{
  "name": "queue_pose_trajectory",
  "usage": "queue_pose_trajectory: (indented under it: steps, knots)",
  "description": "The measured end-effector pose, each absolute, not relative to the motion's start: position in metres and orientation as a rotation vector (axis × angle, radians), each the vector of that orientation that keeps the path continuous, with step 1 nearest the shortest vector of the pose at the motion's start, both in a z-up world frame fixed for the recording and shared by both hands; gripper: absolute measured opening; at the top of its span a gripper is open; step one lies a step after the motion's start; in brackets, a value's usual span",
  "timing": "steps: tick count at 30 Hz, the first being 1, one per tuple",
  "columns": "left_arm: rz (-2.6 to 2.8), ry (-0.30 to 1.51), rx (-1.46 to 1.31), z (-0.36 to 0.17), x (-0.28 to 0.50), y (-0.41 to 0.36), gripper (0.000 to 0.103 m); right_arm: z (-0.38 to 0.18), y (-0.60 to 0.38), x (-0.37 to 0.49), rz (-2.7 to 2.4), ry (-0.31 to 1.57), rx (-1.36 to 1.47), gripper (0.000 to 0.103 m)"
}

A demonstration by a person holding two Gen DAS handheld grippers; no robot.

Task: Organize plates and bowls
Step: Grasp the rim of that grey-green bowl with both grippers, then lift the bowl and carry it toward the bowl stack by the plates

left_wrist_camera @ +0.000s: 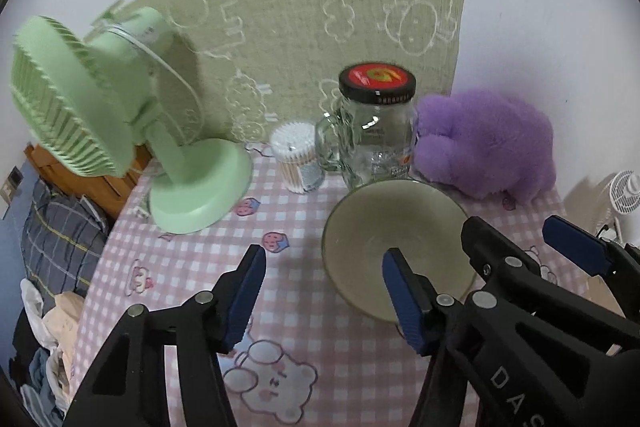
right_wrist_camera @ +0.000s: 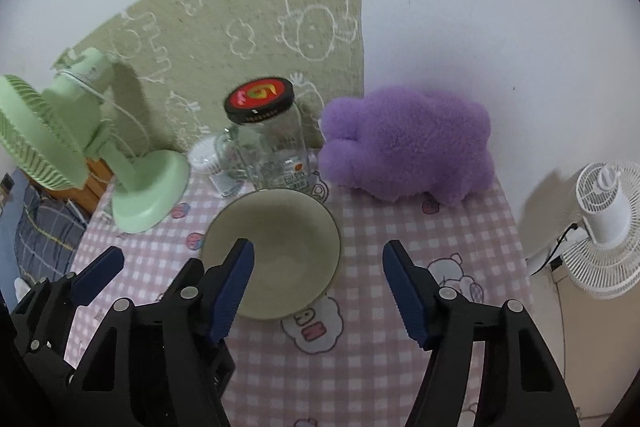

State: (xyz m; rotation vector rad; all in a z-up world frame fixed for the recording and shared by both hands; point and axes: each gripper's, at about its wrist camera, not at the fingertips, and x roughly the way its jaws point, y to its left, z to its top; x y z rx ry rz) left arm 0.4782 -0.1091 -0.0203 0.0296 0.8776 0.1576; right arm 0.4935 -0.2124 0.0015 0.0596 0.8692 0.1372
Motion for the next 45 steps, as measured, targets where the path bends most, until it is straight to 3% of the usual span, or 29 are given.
queue_pose_trajectory:
  steps: [2, 4, 11, 20, 21, 31, 45]
  knots:
    - [0.149, 0.891, 0.026, -0.029, 0.486, -0.110, 0.061, -0.006, -0.213, 0.500, 0.132, 0.880, 0.065, 0.066]
    - [0.141, 0.906, 0.018, -0.037, 0.493, -0.109, 0.052, -0.013, -0.213, 0.508, 0.124, 0.890, 0.069, 0.063]
    - [0.125, 0.946, -0.021, -0.059, 0.507, -0.104, 0.045, -0.034, -0.210, 0.525, 0.118, 0.930, 0.074, 0.054]
    - [0.129, 0.982, -0.037, -0.075, 0.519, -0.102, 0.023, -0.052, -0.209, 0.538, 0.122, 0.956, 0.069, 0.036]
    - [0.134, 0.981, -0.035, -0.076, 0.519, -0.102, 0.021, -0.053, -0.209, 0.539, 0.124, 0.956, 0.069, 0.029]
    - [0.160, 0.990, -0.052, -0.076, 0.521, -0.101, 0.019, -0.054, -0.209, 0.541, 0.100, 0.947, 0.037, 0.015]
    - [0.141, 1.013, -0.023, -0.068, 0.489, -0.111, 0.019, -0.045, -0.215, 0.499, 0.095, 0.966, 0.043, 0.015]
